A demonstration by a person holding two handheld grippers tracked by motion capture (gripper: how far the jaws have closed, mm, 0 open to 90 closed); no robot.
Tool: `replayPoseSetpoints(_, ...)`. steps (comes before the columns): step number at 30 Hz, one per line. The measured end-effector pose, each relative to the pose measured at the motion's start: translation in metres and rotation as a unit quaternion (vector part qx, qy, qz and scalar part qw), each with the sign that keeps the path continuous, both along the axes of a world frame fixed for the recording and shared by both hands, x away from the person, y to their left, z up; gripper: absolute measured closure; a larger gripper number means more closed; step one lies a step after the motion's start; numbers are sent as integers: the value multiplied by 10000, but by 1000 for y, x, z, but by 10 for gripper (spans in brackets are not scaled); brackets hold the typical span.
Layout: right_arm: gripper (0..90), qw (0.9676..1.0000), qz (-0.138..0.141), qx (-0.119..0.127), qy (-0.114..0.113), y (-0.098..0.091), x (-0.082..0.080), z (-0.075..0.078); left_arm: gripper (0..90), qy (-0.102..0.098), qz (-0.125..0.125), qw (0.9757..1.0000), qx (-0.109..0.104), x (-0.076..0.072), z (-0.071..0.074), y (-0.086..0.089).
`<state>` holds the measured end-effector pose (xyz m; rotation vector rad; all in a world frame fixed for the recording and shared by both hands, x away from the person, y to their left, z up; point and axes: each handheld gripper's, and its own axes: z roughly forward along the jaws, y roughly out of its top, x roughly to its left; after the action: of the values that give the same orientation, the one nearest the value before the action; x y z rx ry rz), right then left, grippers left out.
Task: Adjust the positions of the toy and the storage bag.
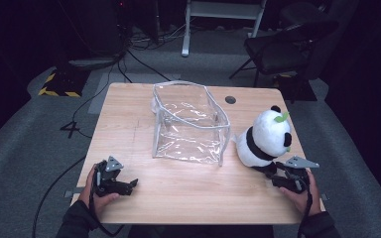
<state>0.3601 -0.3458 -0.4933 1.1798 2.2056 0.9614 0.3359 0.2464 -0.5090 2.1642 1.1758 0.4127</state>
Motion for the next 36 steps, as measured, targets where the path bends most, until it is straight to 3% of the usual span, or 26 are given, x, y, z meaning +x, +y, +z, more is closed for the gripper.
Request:
replayPoseSetpoints(7,346,9997,-233,86,-10,-13,4,1,6,-6,1,10000,6,0,0,0)
replayPoseSetpoints(14,325,9996,-67,234,-169,-16,-5,10,6,-6,2,10000,5,0,0,0)
replayPoseSetpoints(24,227,9947,-26,629,-809,-10,-16,52,6,-3,-1,10000,5,0,0,0)
replayPoseSetpoints(36,176,9895,-234,814,-1174,-5,-15,80,6,-1,0,10000,0,0,0,0)
